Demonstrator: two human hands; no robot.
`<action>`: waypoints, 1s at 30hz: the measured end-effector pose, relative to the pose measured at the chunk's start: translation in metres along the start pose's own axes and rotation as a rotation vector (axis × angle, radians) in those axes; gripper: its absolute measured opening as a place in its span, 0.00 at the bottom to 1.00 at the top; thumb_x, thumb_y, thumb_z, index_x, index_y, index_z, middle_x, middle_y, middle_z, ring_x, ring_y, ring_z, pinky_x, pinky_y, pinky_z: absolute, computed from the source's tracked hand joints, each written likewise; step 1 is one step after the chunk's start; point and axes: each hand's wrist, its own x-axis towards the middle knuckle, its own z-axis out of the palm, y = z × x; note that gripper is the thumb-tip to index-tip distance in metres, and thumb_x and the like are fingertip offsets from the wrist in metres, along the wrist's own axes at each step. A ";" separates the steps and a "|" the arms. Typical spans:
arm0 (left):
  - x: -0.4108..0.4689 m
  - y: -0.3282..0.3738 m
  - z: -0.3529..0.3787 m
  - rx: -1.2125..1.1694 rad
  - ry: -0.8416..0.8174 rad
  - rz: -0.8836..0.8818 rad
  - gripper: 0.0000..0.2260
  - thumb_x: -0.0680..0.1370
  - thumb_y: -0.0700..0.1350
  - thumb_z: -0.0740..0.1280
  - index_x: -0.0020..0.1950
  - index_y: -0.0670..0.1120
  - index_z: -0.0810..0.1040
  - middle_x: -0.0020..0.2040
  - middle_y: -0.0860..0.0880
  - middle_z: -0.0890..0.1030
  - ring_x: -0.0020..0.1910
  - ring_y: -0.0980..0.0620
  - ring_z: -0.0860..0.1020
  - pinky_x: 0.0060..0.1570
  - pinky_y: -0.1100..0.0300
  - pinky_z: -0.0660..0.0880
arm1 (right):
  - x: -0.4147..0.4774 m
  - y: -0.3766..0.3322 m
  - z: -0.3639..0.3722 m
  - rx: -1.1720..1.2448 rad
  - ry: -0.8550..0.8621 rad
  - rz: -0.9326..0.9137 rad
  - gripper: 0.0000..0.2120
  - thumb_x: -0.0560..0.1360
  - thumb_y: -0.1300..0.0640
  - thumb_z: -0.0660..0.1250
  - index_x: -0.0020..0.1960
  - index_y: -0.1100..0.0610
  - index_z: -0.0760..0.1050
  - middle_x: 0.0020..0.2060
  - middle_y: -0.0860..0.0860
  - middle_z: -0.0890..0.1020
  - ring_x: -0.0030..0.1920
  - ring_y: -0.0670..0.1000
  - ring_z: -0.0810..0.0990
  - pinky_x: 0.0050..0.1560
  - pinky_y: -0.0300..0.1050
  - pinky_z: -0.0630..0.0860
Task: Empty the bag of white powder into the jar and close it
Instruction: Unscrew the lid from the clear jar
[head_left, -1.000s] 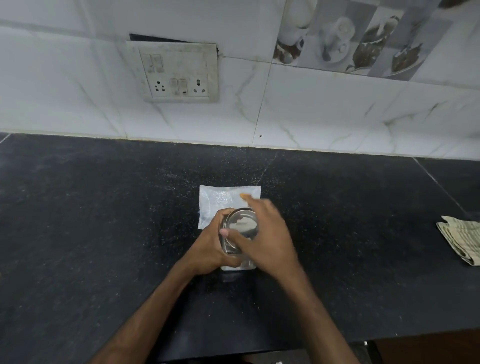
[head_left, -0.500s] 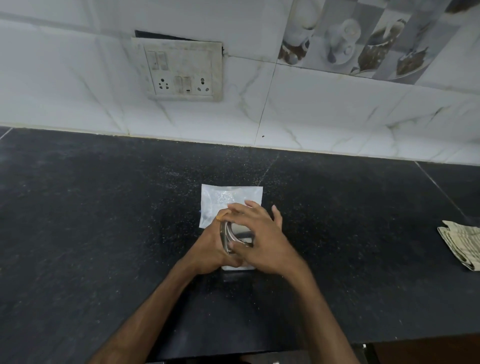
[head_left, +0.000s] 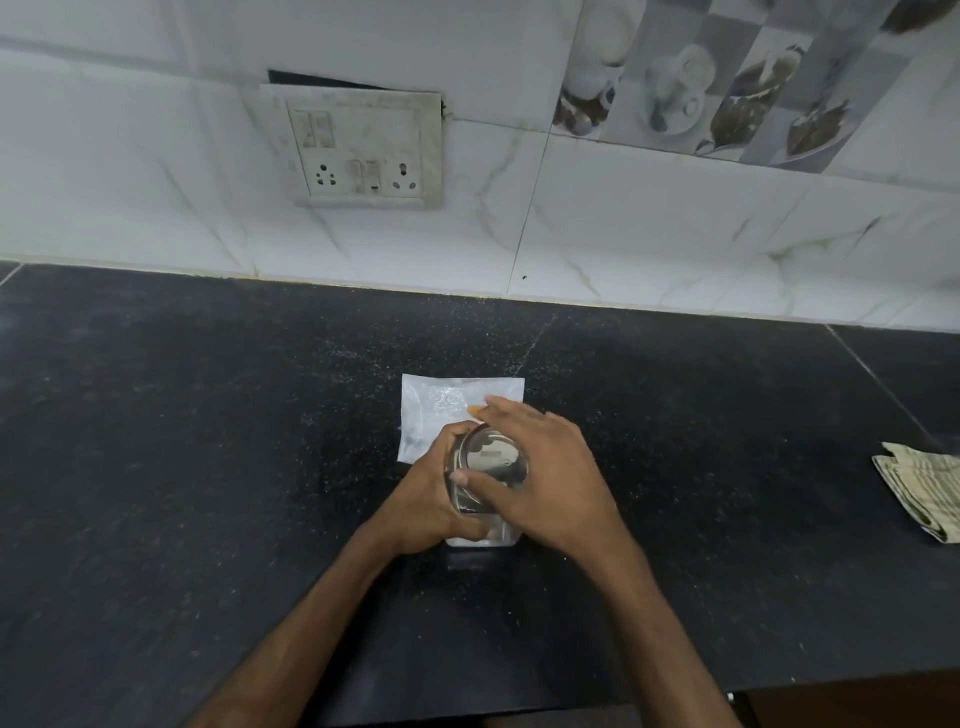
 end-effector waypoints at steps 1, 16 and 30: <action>0.000 0.000 0.000 -0.004 -0.002 -0.001 0.42 0.62 0.29 0.78 0.70 0.49 0.64 0.64 0.56 0.75 0.63 0.64 0.75 0.55 0.69 0.74 | -0.003 -0.005 0.007 -0.124 0.040 0.039 0.32 0.72 0.31 0.64 0.72 0.43 0.71 0.71 0.42 0.74 0.72 0.44 0.71 0.74 0.51 0.63; -0.002 0.000 0.005 -0.060 0.023 -0.017 0.42 0.62 0.30 0.80 0.69 0.49 0.64 0.65 0.51 0.76 0.63 0.58 0.78 0.57 0.68 0.74 | -0.001 -0.038 0.000 -0.483 -0.187 0.180 0.38 0.77 0.36 0.63 0.80 0.48 0.54 0.71 0.58 0.71 0.65 0.59 0.75 0.65 0.54 0.70; 0.000 0.002 0.010 -0.023 0.027 0.003 0.42 0.61 0.29 0.80 0.68 0.50 0.65 0.64 0.50 0.76 0.63 0.56 0.77 0.58 0.66 0.74 | 0.013 -0.026 -0.018 -0.368 -0.386 -0.007 0.38 0.71 0.49 0.75 0.77 0.44 0.61 0.71 0.52 0.68 0.69 0.57 0.70 0.68 0.55 0.68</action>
